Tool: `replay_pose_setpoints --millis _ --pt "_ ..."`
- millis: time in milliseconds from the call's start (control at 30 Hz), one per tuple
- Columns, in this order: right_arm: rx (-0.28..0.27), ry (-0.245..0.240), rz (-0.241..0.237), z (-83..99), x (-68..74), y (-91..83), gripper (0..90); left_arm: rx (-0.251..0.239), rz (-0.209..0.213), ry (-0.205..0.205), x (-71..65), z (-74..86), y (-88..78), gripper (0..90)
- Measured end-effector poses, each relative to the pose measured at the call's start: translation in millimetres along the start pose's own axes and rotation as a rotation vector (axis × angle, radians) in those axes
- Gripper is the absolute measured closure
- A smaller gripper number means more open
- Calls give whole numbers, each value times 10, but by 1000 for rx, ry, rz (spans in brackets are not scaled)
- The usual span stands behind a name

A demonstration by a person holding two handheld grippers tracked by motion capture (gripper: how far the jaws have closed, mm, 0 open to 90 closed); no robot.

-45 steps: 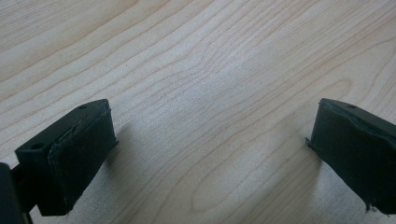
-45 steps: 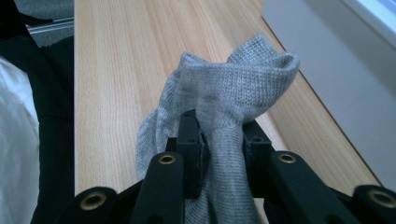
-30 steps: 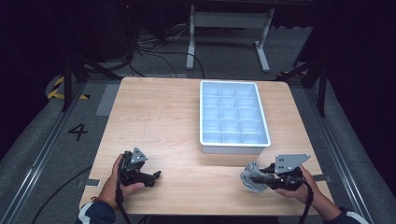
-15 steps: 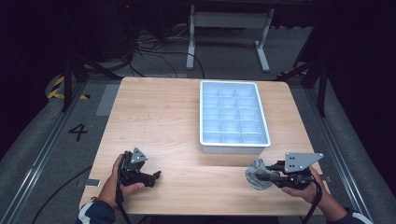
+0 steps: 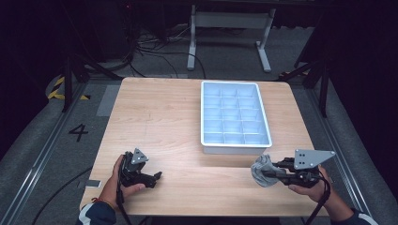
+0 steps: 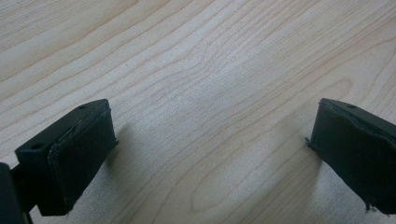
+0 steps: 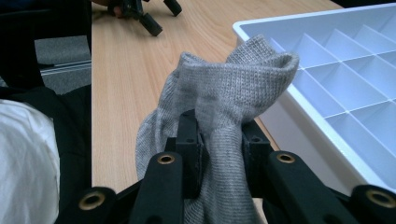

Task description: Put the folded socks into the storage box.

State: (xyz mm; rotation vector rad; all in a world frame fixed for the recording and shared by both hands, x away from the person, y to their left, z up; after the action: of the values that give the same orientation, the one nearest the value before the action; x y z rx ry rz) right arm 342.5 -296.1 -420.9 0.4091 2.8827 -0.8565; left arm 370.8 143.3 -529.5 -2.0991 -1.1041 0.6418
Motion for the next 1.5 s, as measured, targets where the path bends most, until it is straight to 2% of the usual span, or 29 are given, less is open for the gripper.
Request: replay_pose_setpoints --millis 433,700,733,767,1500 --pt "-22 -10 60 -102 -174 -136 749 0 0 0 0 0 0 3" --pt "-8 -13 139 -202 -489 -238 749 -2 0 0 1 -1 2 3" --pt "-8 -13 139 -202 -489 -238 749 -2 0 0 1 -1 2 3" --pt "-6 -7 152 -215 -566 -234 749 1 5 -5 -6 3 2 3" --pt "64 2 167 -269 -956 7 749 1 6 -2 -3 1 3 3"
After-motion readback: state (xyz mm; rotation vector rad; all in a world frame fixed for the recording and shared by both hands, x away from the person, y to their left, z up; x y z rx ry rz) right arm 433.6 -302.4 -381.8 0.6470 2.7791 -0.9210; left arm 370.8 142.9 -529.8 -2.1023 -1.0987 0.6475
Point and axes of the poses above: each handheld gripper's, and its own axes: y roughly forward along the jaws, z roughly out of its underside, x roughly to its left, the point moved 6 cm from there along y, roughly forward along the jaws, and after that the axes turned 9 degrees about -y, right-handed, at the moved point
